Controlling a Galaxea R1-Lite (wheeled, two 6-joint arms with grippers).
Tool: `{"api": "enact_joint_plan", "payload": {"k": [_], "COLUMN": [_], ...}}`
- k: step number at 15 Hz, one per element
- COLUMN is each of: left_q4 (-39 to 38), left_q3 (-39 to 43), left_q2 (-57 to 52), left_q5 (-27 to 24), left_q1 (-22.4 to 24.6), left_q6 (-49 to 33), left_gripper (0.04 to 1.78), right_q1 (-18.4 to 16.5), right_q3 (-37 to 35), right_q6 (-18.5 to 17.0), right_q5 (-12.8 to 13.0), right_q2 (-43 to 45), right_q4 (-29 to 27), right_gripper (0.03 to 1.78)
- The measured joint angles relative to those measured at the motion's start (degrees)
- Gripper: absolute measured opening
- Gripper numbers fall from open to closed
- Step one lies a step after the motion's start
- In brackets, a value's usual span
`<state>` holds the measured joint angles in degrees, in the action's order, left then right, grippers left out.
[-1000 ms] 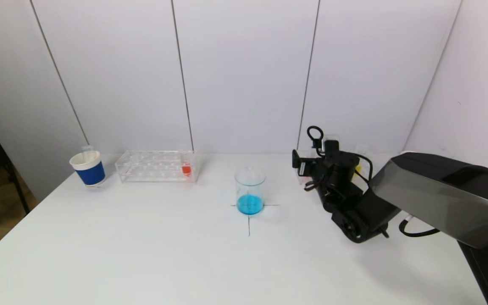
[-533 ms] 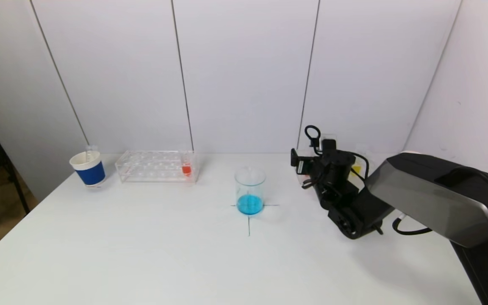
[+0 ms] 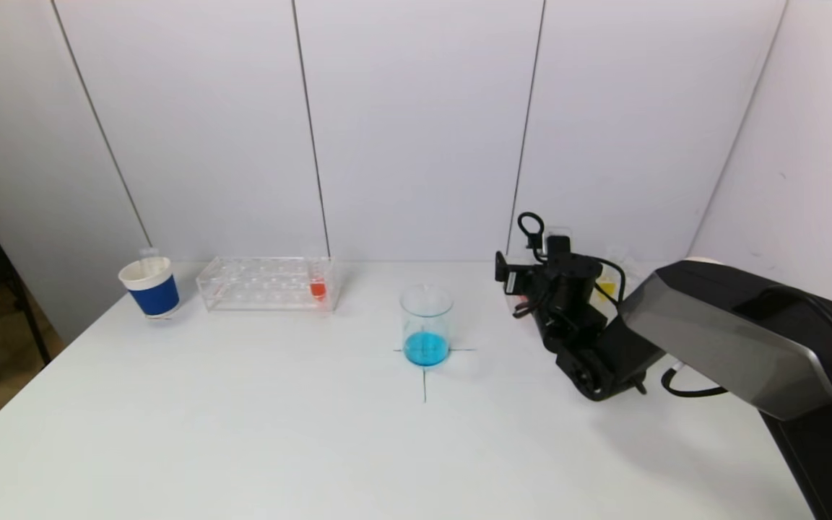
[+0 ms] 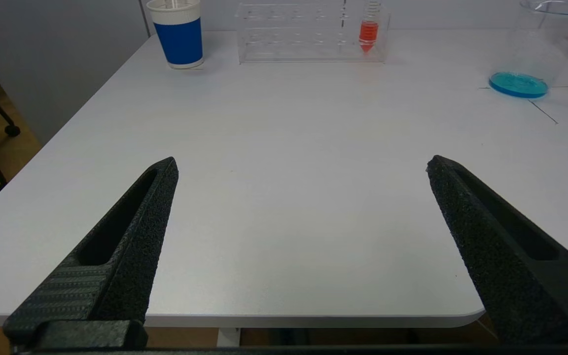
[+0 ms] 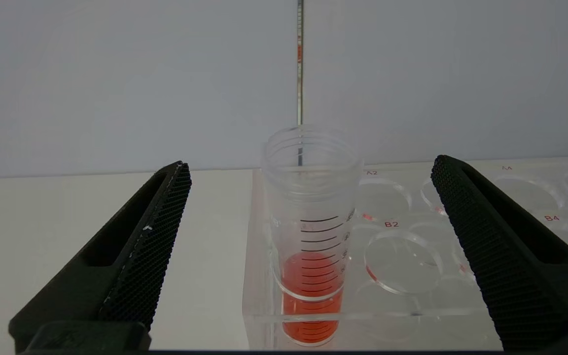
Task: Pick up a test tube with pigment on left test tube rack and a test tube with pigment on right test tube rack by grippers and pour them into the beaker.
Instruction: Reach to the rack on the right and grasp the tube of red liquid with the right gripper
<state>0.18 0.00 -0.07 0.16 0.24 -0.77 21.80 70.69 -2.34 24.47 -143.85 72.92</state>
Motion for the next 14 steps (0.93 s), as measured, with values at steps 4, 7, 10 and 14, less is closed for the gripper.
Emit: {"api": "enact_joint_plan", "payload": {"k": [4,7,10,14], "left_q4": [0.00,0.00,0.00,0.00], "left_q3": [0.00,0.00,0.00,0.00], "left_q2": [0.00,0.00,0.00,0.00], "left_q5": [0.00,0.02,0.05,0.00], "left_q1": [0.00,0.05,0.05,0.00], "left_q6": [0.00,0.02,0.00,0.02], "left_gripper": [1.76,1.76,1.76,1.76], "right_q1": [-0.17,-0.22,-0.24,-0.28], "right_q3": [0.91,1.83,3.34,4.06], "right_q6": [0.04,0.20,0.22,0.22], "right_q5": [0.04,0.06,0.15,0.20], "right_q2": [-0.56,-1.00,-1.57,-1.99], "right_q4": [-0.55,-1.40,-2.58,-3.06], "right_gripper": [1.77,1.77,1.77,1.77]}}
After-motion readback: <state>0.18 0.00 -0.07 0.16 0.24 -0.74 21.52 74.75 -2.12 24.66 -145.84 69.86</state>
